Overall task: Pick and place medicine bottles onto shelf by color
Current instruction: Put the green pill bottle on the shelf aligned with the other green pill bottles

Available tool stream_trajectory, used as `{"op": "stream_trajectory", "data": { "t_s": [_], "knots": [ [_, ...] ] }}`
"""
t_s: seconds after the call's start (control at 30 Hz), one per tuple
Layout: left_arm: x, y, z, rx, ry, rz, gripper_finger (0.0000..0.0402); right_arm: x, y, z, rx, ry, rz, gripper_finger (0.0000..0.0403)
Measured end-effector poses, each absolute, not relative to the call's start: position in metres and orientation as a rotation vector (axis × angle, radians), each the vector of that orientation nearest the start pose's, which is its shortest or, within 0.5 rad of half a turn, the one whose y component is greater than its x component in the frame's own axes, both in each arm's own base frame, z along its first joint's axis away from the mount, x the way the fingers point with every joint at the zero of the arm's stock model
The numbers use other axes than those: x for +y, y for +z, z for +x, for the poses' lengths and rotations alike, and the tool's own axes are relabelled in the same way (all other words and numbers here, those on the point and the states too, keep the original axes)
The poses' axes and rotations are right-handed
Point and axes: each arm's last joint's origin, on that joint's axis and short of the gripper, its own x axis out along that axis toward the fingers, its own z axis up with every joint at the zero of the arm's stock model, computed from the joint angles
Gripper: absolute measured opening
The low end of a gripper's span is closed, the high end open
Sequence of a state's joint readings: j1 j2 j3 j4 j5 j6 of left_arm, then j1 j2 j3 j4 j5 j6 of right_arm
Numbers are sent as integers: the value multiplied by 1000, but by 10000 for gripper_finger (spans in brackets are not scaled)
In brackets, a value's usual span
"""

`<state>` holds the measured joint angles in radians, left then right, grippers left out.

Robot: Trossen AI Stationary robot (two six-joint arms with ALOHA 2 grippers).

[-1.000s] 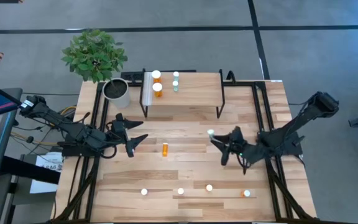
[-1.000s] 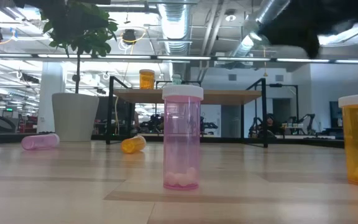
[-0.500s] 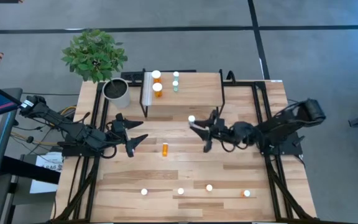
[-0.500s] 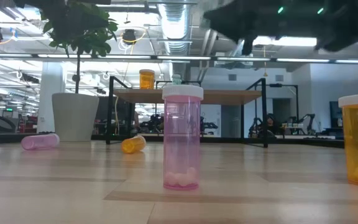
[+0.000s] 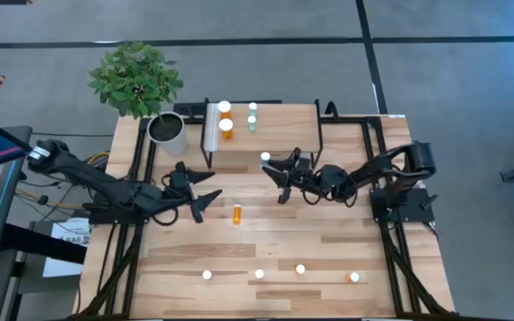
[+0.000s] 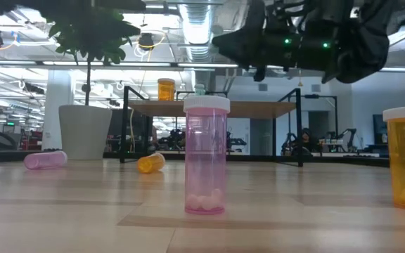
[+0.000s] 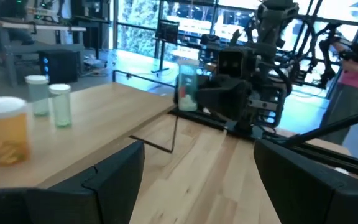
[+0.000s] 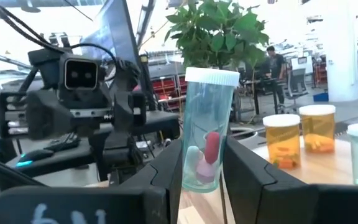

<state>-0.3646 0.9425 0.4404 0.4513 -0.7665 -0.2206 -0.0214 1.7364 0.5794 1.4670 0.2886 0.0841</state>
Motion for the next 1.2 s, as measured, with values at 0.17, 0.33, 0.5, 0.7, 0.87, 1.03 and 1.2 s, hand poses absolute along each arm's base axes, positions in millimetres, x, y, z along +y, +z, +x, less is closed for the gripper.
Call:
{"op": "stream_trajectory", "data": {
  "t_s": [0.17,0.33,0.5,0.7,0.87,1.03,1.2],
  "knots": [
    [-46,242,205,7,391,-191,290,-18,197,315,-304,-316,64,119],
    [-41,241,210,0,378,-202,290,-34,201,328,-241,-382,43,119],
    [-41,241,210,0,369,-205,290,-49,207,345,-115,-425,27,119],
    [-41,241,210,3,367,-206,290,-55,211,351,-83,-441,38,119],
    [-39,240,211,-7,417,-231,290,-47,212,352,-84,-420,27,119],
    [-34,233,218,2,459,-239,290,-48,212,351,-80,-474,20,119],
    [-28,229,227,-25,472,-254,290,-45,212,352,-80,-467,9,119]
  ]
}}
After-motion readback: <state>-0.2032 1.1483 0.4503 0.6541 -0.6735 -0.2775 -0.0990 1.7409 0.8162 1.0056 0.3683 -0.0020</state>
